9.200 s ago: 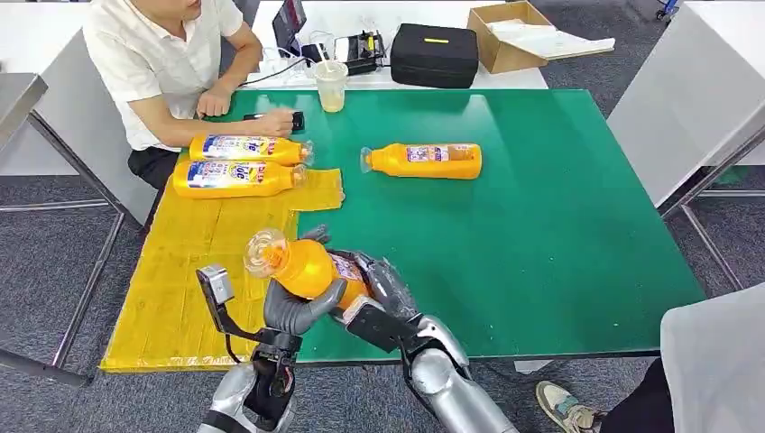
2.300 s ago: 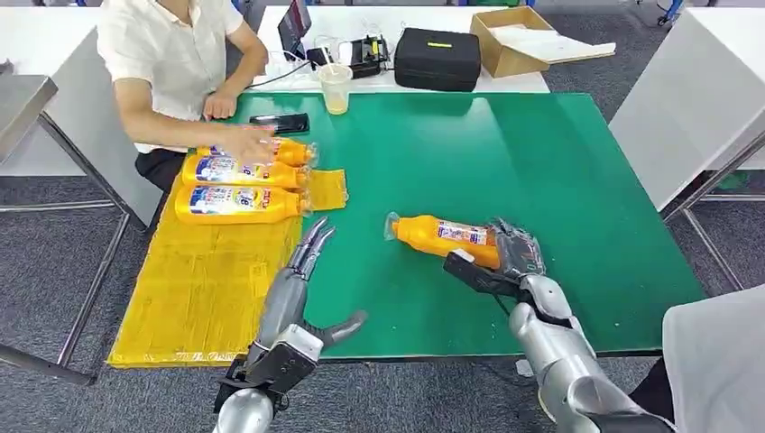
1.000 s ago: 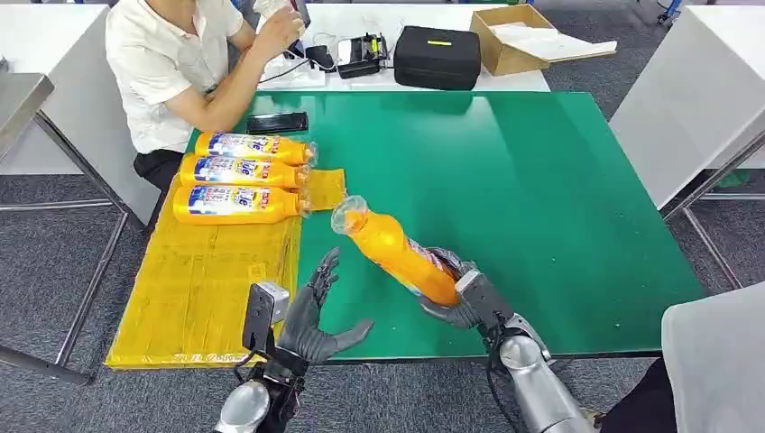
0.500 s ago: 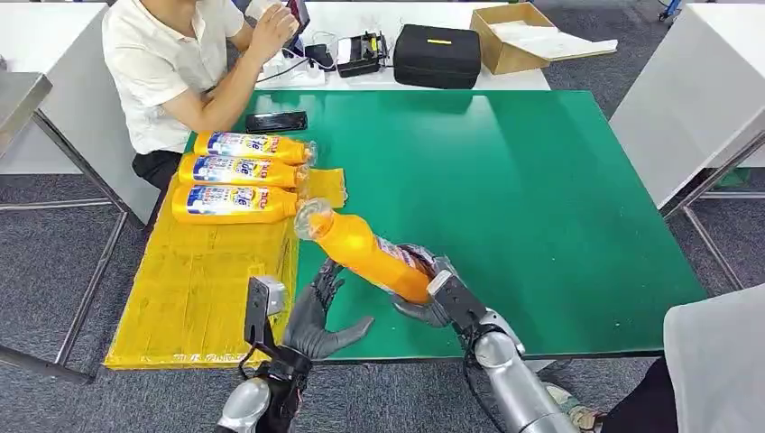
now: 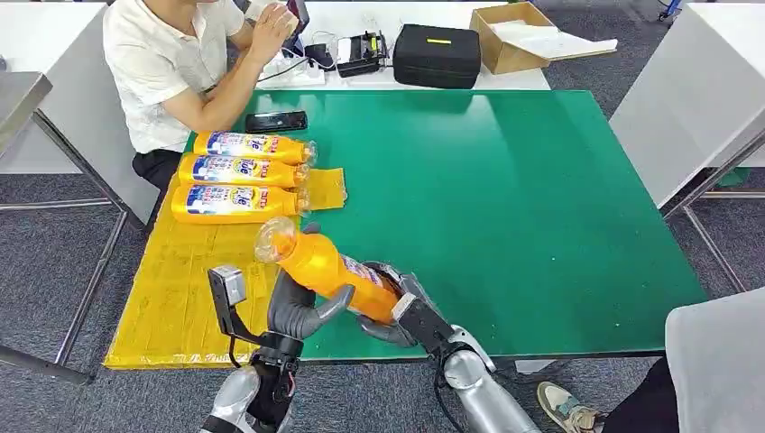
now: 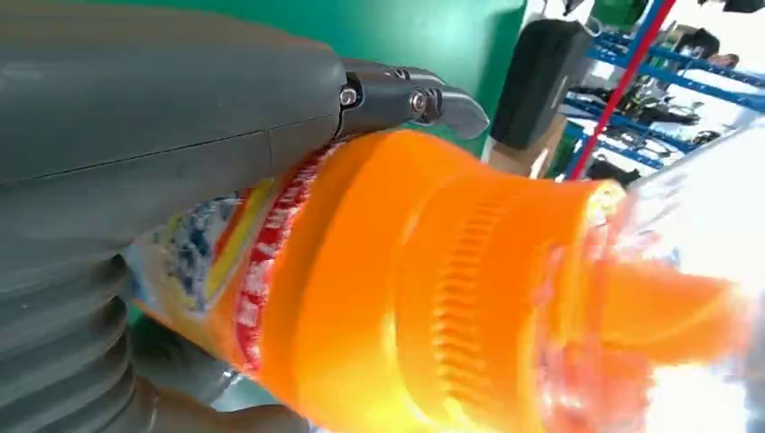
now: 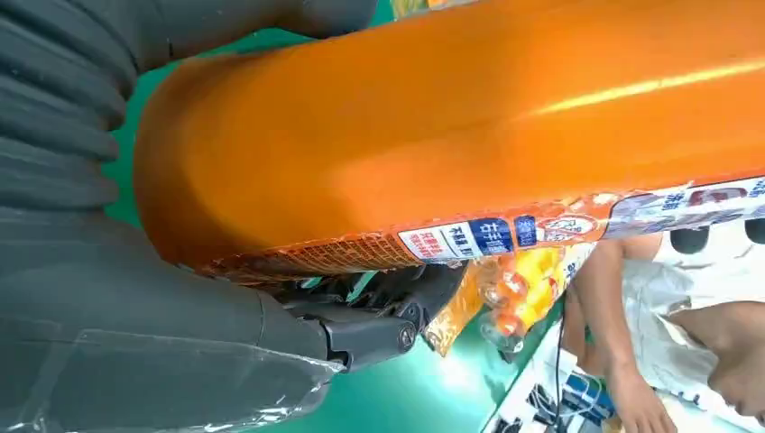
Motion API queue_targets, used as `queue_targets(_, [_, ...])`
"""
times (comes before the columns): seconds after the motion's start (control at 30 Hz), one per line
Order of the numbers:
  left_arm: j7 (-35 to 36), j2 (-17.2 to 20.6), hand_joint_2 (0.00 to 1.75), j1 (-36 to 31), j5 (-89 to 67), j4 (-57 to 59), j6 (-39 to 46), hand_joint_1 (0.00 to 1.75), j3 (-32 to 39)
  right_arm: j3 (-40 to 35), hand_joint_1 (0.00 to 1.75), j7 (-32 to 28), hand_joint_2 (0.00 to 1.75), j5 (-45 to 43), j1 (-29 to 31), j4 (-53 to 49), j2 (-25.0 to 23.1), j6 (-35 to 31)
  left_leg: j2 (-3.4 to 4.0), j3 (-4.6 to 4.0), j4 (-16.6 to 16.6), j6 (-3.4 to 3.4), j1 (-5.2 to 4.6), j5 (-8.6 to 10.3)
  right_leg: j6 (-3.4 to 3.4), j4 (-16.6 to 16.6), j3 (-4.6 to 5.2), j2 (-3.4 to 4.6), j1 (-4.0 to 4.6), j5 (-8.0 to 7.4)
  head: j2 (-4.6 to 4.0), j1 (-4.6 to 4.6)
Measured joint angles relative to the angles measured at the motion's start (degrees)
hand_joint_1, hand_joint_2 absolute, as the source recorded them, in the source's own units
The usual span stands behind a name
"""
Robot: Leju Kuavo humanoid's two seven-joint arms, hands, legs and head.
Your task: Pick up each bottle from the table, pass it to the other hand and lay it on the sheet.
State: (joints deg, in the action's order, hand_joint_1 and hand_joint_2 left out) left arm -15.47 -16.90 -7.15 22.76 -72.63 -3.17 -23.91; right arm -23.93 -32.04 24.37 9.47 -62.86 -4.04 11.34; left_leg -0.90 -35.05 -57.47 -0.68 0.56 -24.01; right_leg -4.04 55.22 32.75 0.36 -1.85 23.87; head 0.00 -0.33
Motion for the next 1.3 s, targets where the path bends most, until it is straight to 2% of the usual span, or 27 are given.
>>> queue_targets(0.17, [0.87, -0.09, 1.75, -0.60, 4.39, 0.00, -0.79, 0.02, 0.04, -0.66, 1.75, 0.13, 1.75, -0.42, 0.06, 0.17, -0.35, 0.17, -0.01, -0.03, 0.00, -0.01, 0.00, 0.00, 0.00, 0.00, 0.00, -0.01, -0.01, 0.00, 0.00, 0.00])
queue_targets(0.2, [0.92, -0.09, 1.75, -0.63, 4.46, 0.00, -0.83, 1.62, 0.04, -0.66, 1.75, 0.13, 1.75, -0.48, 0.06, 0.17, -0.46, 0.17, -0.01, -0.03, 0.00, -0.01, -0.01, 0.00, 0.00, 0.00, 0.00, 0.00, -0.01, 0.00, 0.00, -0.02])
queue_targets(0.23, [0.98, -0.09, 1.75, -0.64, 4.69, 0.00, -0.94, 1.75, 0.04, -0.68, 1.75, 0.13, 1.75, -0.61, 0.06, 0.20, -0.48, 0.17, -0.01, -0.03, 0.00, -0.01, -0.01, 0.00, 0.00, 0.00, 0.01, 0.00, -0.01, 0.00, 0.00, 0.00])
queue_targets(0.47, [1.70, -0.09, 1.75, -1.18, 7.80, 1.64, -4.33, 1.75, -0.11, -0.70, 1.75, -0.81, 1.75, -1.22, 0.57, 0.74, -0.48, 0.72, -0.01, -0.05, 0.00, -0.01, -0.01, 0.00, 0.00, 0.00, 0.02, 0.00, 0.00, 0.00, 0.00, -0.02])
queue_targets(0.93, [2.27, -0.09, 1.75, -2.17, 9.46, 3.54, -6.01, 1.75, -0.13, -0.50, 1.71, -1.55, 1.75, -3.41, 0.60, 1.36, -0.26, 1.99, -0.02, -0.09, -0.01, -0.01, -0.01, 0.01, 0.00, 0.00, 0.04, -0.01, -0.01, 0.00, 0.00, 0.00])
queue_targets(0.97, [2.14, -0.09, 1.75, -2.16, 9.72, 3.74, -6.76, 1.75, -0.11, -0.46, 1.27, -1.93, 1.75, -3.61, 0.59, 1.53, -0.11, 2.19, -0.02, -0.09, -0.01, -0.01, -0.01, 0.00, 0.00, 0.00, 0.04, -0.01, -0.01, 0.00, 0.00, 0.00])
queue_targets(1.0, [1.81, -0.09, 1.75, -2.09, 9.72, 3.87, -7.30, 1.75, -0.11, -0.39, 0.02, -2.27, 1.75, -3.76, 0.54, 1.68, -0.02, 2.19, -0.02, -0.10, -0.01, -0.01, -0.01, 0.00, 0.00, 0.00, 0.04, -0.01, 0.00, 0.00, 0.00, 0.00])
queue_targets(1.3, [1.45, 0.35, 1.75, -0.73, 6.70, 2.18, -8.96, 1.75, -0.26, -0.31, 0.00, -1.92, 1.75, -3.77, 0.13, 2.43, -0.57, 1.08, -0.02, -0.13, 0.00, -0.01, 0.00, 0.01, 0.00, 0.00, 0.07, -0.01, 0.00, 0.00, 0.00, 0.02])
